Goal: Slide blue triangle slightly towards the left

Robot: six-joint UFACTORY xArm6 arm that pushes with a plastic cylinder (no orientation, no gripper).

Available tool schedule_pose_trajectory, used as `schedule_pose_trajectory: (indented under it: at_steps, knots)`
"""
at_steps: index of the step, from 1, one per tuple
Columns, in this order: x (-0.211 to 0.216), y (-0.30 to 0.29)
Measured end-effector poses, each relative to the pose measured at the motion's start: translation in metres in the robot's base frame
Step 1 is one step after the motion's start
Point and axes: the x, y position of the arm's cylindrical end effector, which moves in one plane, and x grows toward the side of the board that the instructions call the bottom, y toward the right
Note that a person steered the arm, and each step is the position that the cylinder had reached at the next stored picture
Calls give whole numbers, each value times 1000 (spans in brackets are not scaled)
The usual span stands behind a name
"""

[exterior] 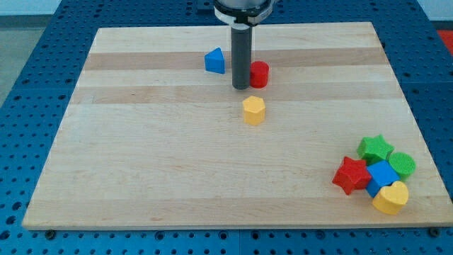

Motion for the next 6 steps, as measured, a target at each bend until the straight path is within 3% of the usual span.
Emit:
schedule_pose_trajectory:
  at_steps: [2,4,6]
  knots:
    - [-67,0]
    - [-68,-28]
    - [-68,-112]
